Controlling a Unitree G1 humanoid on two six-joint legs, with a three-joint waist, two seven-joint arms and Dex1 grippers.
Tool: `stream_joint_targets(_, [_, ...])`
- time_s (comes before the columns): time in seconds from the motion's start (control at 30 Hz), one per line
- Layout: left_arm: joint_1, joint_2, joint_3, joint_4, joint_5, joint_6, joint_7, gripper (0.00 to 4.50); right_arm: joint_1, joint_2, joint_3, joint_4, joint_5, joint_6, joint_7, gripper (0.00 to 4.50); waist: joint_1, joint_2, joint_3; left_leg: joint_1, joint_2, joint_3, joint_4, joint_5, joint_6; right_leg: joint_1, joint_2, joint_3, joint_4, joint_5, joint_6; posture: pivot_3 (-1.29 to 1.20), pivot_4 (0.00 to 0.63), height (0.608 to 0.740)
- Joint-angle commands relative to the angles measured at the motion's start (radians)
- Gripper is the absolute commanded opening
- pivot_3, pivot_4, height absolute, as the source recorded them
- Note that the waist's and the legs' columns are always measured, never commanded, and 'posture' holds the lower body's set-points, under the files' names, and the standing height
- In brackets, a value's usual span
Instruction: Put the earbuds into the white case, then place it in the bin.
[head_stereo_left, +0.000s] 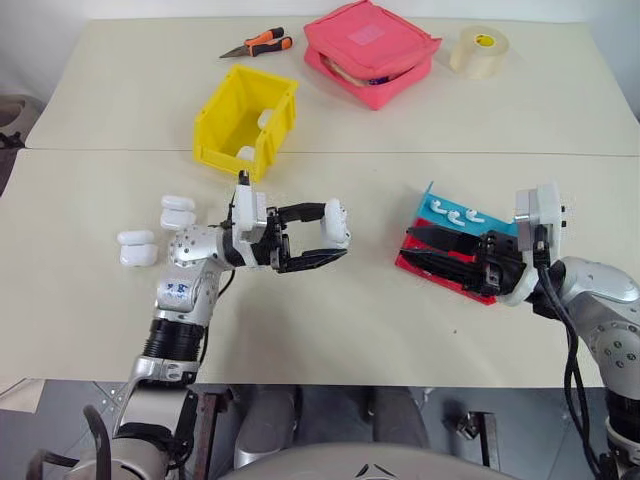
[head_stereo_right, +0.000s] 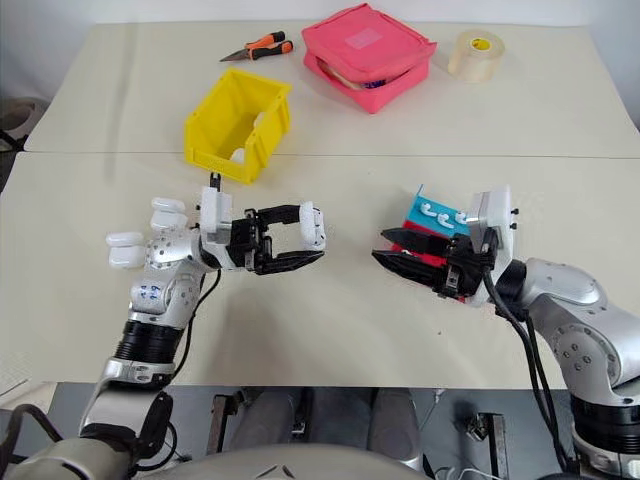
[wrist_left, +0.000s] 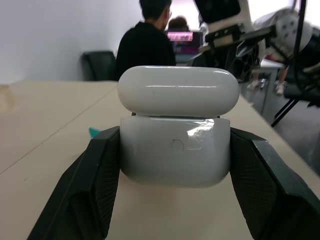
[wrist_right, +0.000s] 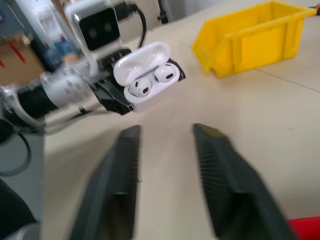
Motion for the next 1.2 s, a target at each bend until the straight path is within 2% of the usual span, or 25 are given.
stream_joint_targets(0.03, [-0.018,0.046,-0.041,-0.069,0.058,0.019,0.015,2.81,-0.067,-0.001,0.056,-0.015,-0.051,-0.019,0.003,0.28,-0.001,0.000,0.000,0.000,0.000,0.000,0.000,0.000,0.000,0.000,0.000,0.000,0.000,0.000,0.000,0.00,0.150,0.740])
stream_joint_targets(0.07, [-0.017,0.054,-0.048,-0.076,0.064,0.033,0.020,2.81,-0.093,0.010,0.074,-0.016,-0.057,-0.013,-0.003,0.02,-0.001,0.000,0.000,0.000,0.000,0.000,0.000,0.000,0.000,0.000,0.000,0.000,0.000,0.000,0.000,0.00,0.150,0.740])
stream_joint_targets(0.37, [-0.025,0.063,-0.104,-0.092,0.109,0.053,0.045,2.81,-0.297,0.087,0.188,0.009,-0.074,0.041,-0.036,0.02,0.000,0.000,0.000,0.000,0.000,-0.002,0.000,0.000,0.000,0.000,0.000,0.000,0.000,0.000,0.000,0.00,0.150,0.740])
stream_joint_targets(0.63, [-0.019,0.026,-0.117,-0.090,0.115,0.028,0.073,2.81,-0.337,0.076,0.284,0.065,-0.182,0.029,0.015,0.02,0.000,0.000,0.000,0.000,0.000,-0.001,0.000,0.000,0.000,-0.001,0.000,0.000,0.000,0.000,0.000,0.00,0.150,0.740])
stream_joint_targets(0.9, [0.014,0.008,-0.084,-0.104,0.050,0.021,0.044,2.81,-0.211,-0.031,0.151,0.113,-0.202,-0.020,0.104,0.02,0.002,-0.001,0.000,-0.001,0.000,-0.001,-0.001,0.000,0.000,-0.001,0.000,-0.001,-0.001,0.000,0.000,0.00,0.150,0.740])
stream_joint_targets(1.03, [0.050,0.013,-0.056,-0.118,0.016,0.017,0.039,2.81,-0.111,-0.023,0.049,0.102,-0.179,-0.074,0.122,0.02,0.001,-0.001,0.000,-0.001,0.000,-0.001,0.000,0.000,0.000,-0.001,0.000,-0.001,0.000,0.000,0.000,0.00,0.150,0.740])
stream_joint_targets(1.13, [0.087,0.022,-0.029,-0.137,-0.015,0.015,0.032,2.81,-0.042,0.022,-0.032,0.071,-0.136,-0.112,0.106,0.62,-0.001,-0.001,0.000,-0.001,0.001,0.000,0.000,0.000,0.000,-0.001,0.000,-0.001,0.000,0.000,0.000,0.00,0.150,0.740])
stream_joint_targets(1.2, [0.138,0.035,0.012,-0.159,-0.018,-0.001,0.065,2.81,0.020,0.055,-0.076,0.027,-0.131,-0.174,0.111,1.29,0.000,-0.001,0.000,0.000,0.001,0.000,0.000,0.000,-0.001,-0.001,0.000,0.000,0.000,0.000,0.000,0.00,0.150,0.740])
